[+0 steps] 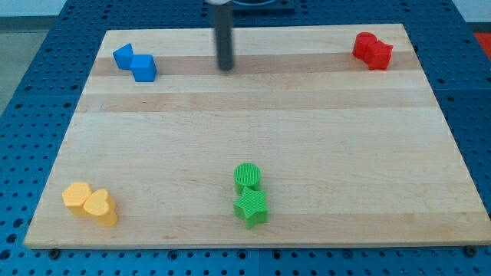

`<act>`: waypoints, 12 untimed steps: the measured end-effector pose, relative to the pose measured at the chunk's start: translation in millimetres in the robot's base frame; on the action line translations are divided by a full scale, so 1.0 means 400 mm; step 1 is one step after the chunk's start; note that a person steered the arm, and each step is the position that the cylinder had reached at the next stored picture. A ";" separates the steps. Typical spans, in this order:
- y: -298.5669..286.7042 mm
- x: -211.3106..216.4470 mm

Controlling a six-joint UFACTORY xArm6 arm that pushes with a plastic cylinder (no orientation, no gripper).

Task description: Place the blue cube at the top right side of the blue triangle

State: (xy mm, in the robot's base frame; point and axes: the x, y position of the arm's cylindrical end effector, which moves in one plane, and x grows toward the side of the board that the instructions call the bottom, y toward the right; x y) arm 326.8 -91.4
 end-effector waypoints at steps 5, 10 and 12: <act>-0.345 0.048; -0.239 0.096; -0.257 0.034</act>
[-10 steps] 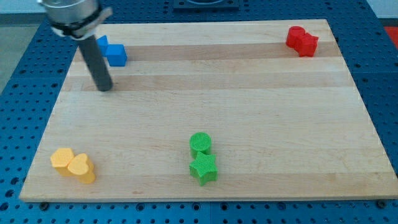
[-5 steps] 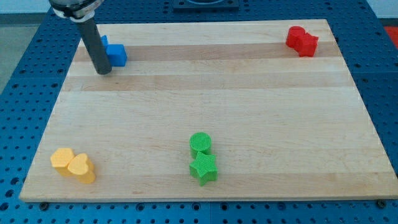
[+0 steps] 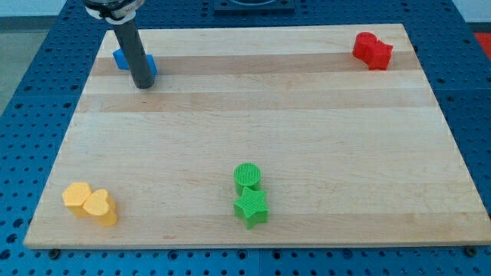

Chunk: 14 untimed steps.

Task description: Place the blue cube at the top right side of the blue triangle

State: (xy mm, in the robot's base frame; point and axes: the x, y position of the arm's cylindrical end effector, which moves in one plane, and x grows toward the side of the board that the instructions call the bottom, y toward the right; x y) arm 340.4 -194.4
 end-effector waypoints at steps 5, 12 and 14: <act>0.078 -0.028; 0.176 -0.170; 0.280 -0.223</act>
